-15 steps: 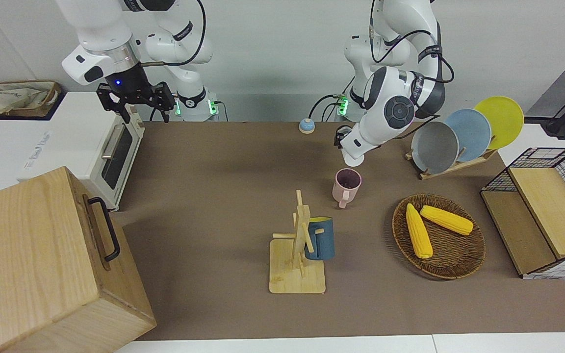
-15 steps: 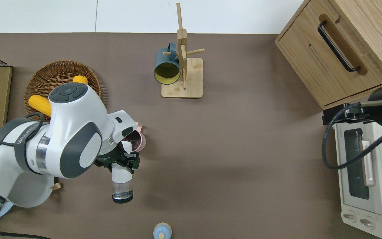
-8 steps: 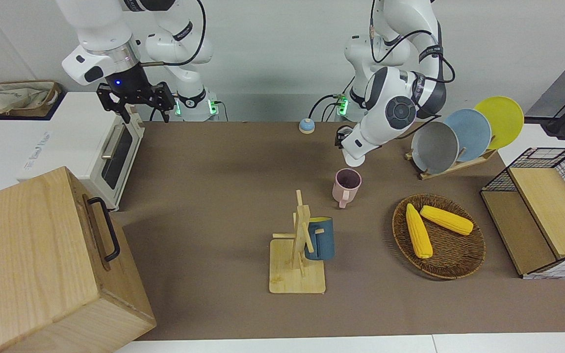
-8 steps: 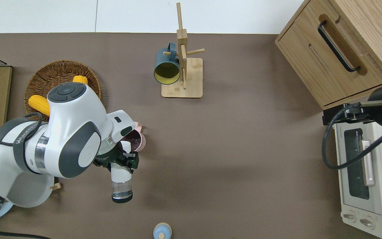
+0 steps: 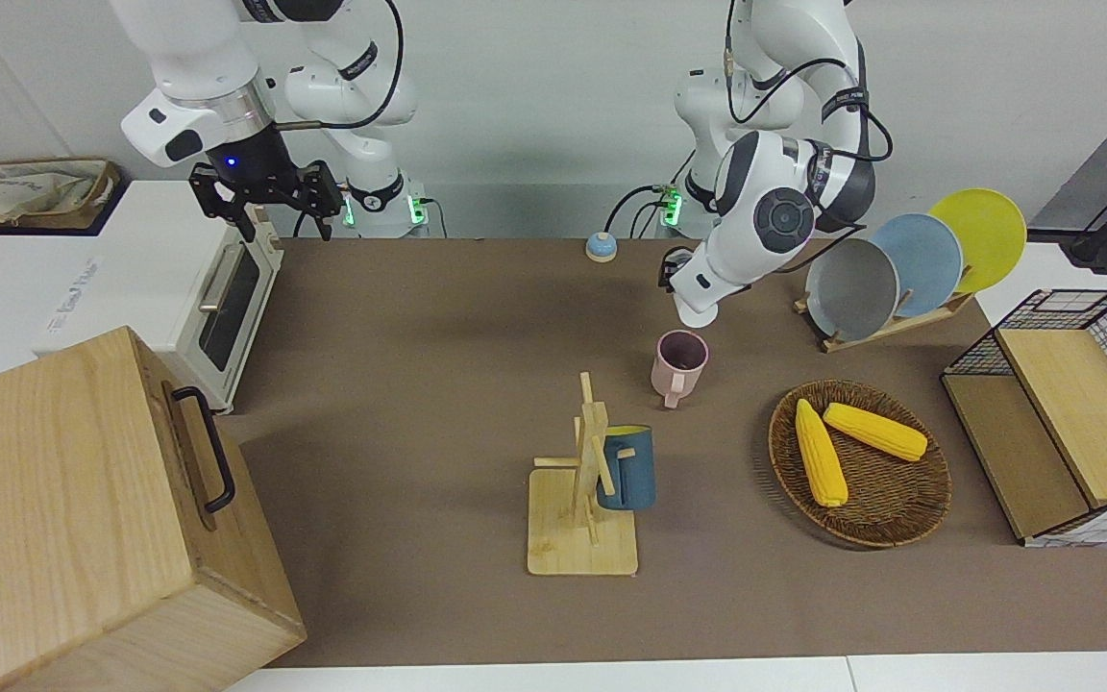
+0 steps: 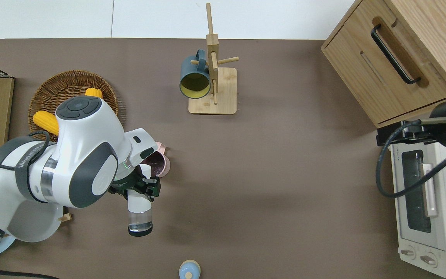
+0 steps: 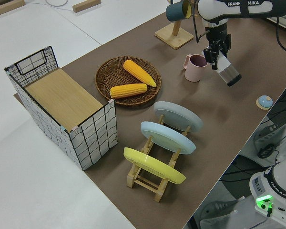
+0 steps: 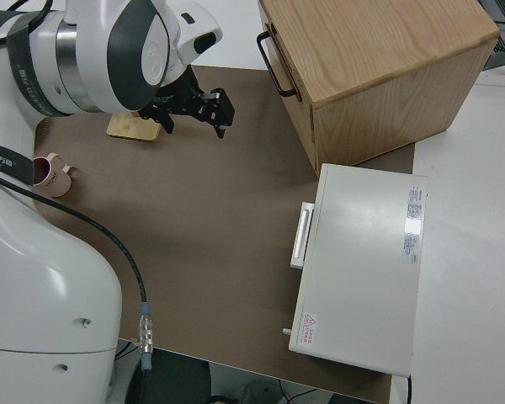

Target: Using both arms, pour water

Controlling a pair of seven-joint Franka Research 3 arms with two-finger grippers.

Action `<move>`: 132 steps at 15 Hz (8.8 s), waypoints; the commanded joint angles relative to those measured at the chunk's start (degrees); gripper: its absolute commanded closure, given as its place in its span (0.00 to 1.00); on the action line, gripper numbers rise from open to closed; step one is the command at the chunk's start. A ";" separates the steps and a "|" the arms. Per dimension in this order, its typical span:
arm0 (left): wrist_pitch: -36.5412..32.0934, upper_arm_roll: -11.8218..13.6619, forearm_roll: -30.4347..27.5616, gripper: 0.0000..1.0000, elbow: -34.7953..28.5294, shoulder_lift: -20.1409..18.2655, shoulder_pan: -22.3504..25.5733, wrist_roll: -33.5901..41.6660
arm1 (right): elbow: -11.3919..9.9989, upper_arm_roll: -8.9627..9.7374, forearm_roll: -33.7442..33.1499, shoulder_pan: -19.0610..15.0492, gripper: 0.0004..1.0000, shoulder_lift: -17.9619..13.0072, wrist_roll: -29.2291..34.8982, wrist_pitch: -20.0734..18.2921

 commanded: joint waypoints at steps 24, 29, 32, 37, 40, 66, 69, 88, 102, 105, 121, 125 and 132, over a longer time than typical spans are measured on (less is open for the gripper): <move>-2.87 -0.46 0.92 1.00 2.79 -0.30 -0.17 -3.69 | -1.32 0.03 1.58 -0.57 0.01 -1.08 -1.24 -0.01; -3.48 -0.46 0.75 1.00 2.70 -0.30 -0.09 -3.34 | -1.32 0.03 1.58 -0.57 0.01 -1.08 -1.24 -0.01; -3.31 -0.46 0.48 1.00 2.35 -1.53 -0.08 -3.34 | -1.32 0.03 1.58 -0.57 0.01 -1.08 -1.24 -0.01; 1.76 -0.46 0.22 1.00 -3.16 -7.13 -0.17 -3.42 | -1.32 0.03 1.58 -0.57 0.01 -1.08 -1.24 -0.01; 9.76 -0.46 -0.13 1.00 -11.16 -13.21 -0.43 -3.51 | -1.32 0.03 1.58 -0.57 0.01 -1.08 -1.24 -0.01; 36.59 -2.74 4.17 1.00 -26.24 -26.68 12.39 -0.96 | -1.32 0.03 1.58 -0.57 0.01 -1.08 -1.24 -0.01; 36.33 -2.83 4.17 1.00 -20.09 -25.53 16.08 -0.53 | -1.32 0.03 1.58 -0.57 0.01 -1.08 -1.24 -0.01; 36.59 8.41 -5.83 1.00 15.52 -4.01 30.41 29.86 | -1.32 0.03 1.58 -0.57 0.01 -1.08 -1.24 -0.01; 48.72 10.97 -15.78 1.00 20.10 7.43 35.60 47.72 | -1.32 0.03 1.58 -0.57 0.01 -1.08 -1.24 -0.01; 49.16 10.70 -20.06 1.00 20.19 9.18 37.44 52.72 | -1.32 0.03 1.58 -0.57 0.01 -1.08 -1.24 -0.01; 51.98 10.00 -27.20 0.95 19.75 12.88 39.03 59.68 | -1.32 0.03 1.58 -0.57 0.01 -1.08 -1.24 -0.01; 52.06 10.00 -27.99 0.89 19.66 13.41 39.11 62.14 | -1.32 0.03 1.58 -0.57 0.01 -1.08 -1.24 -0.01; 50.66 10.09 -30.99 0.00 19.93 13.50 39.99 61.88 | -1.32 0.03 1.58 -0.57 0.01 -1.08 -1.24 -0.01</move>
